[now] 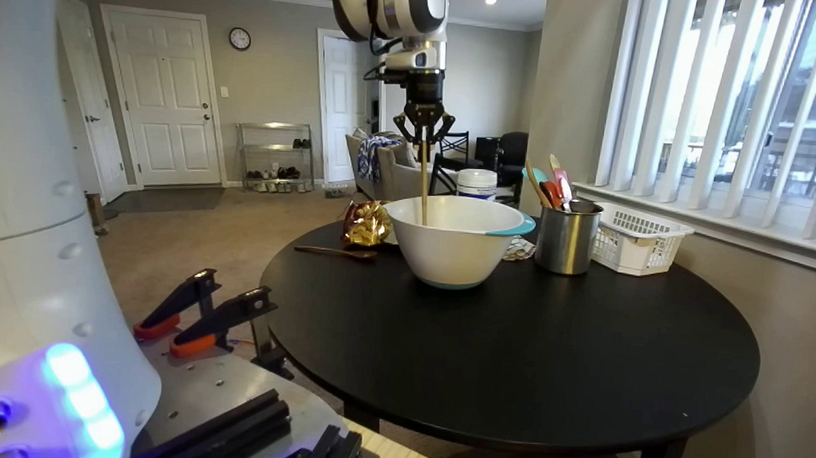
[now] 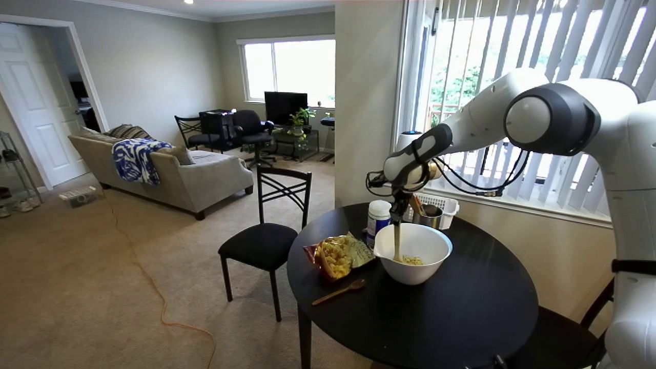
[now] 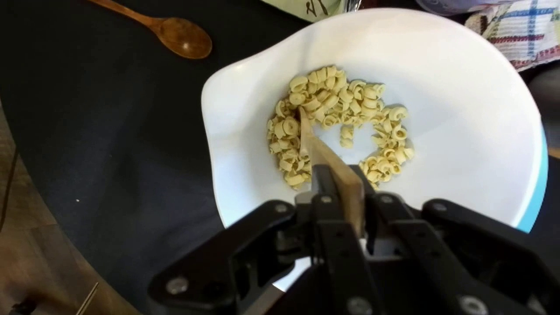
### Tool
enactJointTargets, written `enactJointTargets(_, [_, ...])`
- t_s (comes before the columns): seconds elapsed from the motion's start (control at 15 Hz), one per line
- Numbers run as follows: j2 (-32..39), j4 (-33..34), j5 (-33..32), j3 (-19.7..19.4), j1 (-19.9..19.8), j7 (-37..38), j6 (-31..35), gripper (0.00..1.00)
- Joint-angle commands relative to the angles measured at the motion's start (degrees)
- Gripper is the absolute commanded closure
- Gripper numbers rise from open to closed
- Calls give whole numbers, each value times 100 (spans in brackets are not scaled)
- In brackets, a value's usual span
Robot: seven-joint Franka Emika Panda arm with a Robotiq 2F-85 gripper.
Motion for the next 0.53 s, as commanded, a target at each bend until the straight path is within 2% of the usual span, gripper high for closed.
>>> enactJointTargets(0.0, [-36, -348, 153, 33, 6, -30, 584, 95])
enactJointTargets(0.47, [-74, -531, 14, -97, 93, 119, 978, 95])
